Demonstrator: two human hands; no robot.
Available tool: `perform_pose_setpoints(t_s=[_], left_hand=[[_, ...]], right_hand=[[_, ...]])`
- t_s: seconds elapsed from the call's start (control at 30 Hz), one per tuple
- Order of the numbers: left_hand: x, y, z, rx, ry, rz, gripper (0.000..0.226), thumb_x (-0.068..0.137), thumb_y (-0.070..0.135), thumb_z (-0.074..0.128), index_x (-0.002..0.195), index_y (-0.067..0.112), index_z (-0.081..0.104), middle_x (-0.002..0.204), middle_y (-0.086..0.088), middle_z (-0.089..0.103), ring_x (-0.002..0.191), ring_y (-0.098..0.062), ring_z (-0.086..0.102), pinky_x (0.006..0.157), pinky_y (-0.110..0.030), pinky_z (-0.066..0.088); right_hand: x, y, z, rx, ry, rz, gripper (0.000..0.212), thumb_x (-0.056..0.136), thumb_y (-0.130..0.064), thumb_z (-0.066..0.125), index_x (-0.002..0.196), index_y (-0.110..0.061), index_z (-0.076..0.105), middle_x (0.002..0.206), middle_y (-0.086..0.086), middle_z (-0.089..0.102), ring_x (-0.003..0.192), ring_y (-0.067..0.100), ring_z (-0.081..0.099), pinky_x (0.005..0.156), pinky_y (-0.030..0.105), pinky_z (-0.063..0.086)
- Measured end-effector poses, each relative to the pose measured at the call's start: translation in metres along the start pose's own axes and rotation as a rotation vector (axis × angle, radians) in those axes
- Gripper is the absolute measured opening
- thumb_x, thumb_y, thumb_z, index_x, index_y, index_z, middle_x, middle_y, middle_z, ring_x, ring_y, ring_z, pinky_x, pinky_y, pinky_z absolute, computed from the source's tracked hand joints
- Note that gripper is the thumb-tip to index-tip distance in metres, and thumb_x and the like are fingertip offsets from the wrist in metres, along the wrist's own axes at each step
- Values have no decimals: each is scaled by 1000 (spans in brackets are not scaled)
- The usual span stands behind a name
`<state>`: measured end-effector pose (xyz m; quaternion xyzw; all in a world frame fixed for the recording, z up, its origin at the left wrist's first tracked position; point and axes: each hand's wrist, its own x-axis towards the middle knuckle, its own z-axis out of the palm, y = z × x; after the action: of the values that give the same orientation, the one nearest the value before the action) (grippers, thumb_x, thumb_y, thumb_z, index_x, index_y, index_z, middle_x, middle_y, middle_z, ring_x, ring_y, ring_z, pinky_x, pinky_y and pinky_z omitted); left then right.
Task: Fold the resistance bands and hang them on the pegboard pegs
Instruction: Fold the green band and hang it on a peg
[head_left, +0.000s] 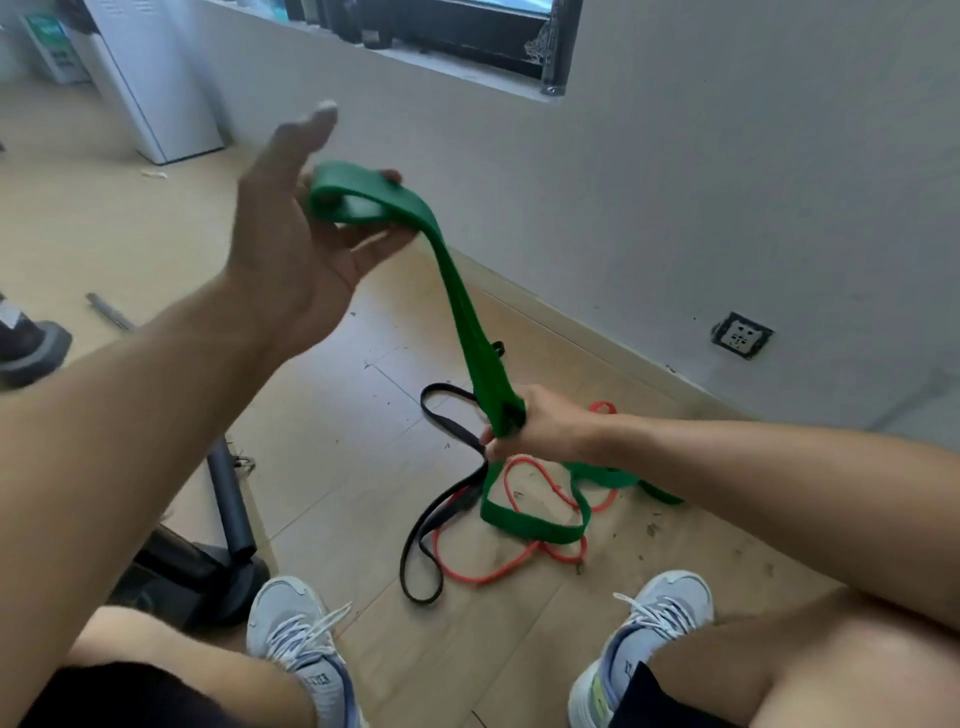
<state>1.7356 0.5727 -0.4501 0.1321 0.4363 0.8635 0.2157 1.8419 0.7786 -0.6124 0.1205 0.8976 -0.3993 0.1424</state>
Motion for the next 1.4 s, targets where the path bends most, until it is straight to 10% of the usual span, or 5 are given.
perform_pose_setpoints(t_s=[0.23, 0.4, 0.67, 0.93, 1.4], left_hand=[[27, -2, -64, 452, 516, 13, 21, 92, 7, 61, 111, 1, 54, 106, -18, 70, 84, -28, 74, 67, -31, 61], [26, -28, -112, 1472, 479, -149, 85, 79, 3, 66, 151, 22, 25, 145, -14, 49, 128, -35, 50, 106, -44, 45], [-4, -67, -19, 1551, -553, -340, 65, 74, 37, 88, 129, 25, 55, 130, 16, 60, 123, -7, 53, 102, -28, 42], [-5, -58, -15, 1615, -517, -13, 27, 67, 47, 87, 80, 30, 71, 77, 9, 75, 78, -12, 72, 78, -44, 59], [-3, -31, -20, 838, -183, 91, 15, 80, 7, 75, 92, 14, 71, 98, -19, 74, 96, -34, 73, 89, -44, 58]], right_hand=[[-2, 12, -16, -31, 133, 82, 17, 96, -13, 65, 106, -22, 54, 86, 3, 56, 69, 16, 54, 60, 31, 46], [-9, -11, -38, 67, 404, -6, 33, 84, -5, 77, 108, -19, 61, 92, 2, 66, 84, 22, 66, 76, 40, 57], [-23, -62, -23, 20, 376, -233, 44, 77, -7, 77, 99, -25, 43, 83, -1, 58, 69, 18, 51, 61, 38, 45], [-28, -58, -27, 50, 351, -292, 46, 77, -7, 83, 102, -22, 48, 82, -1, 63, 69, 20, 58, 68, 44, 52], [-10, -8, -23, 110, 58, -35, 30, 80, -25, 90, 91, -6, 69, 88, 1, 75, 80, 18, 72, 81, 34, 59]])
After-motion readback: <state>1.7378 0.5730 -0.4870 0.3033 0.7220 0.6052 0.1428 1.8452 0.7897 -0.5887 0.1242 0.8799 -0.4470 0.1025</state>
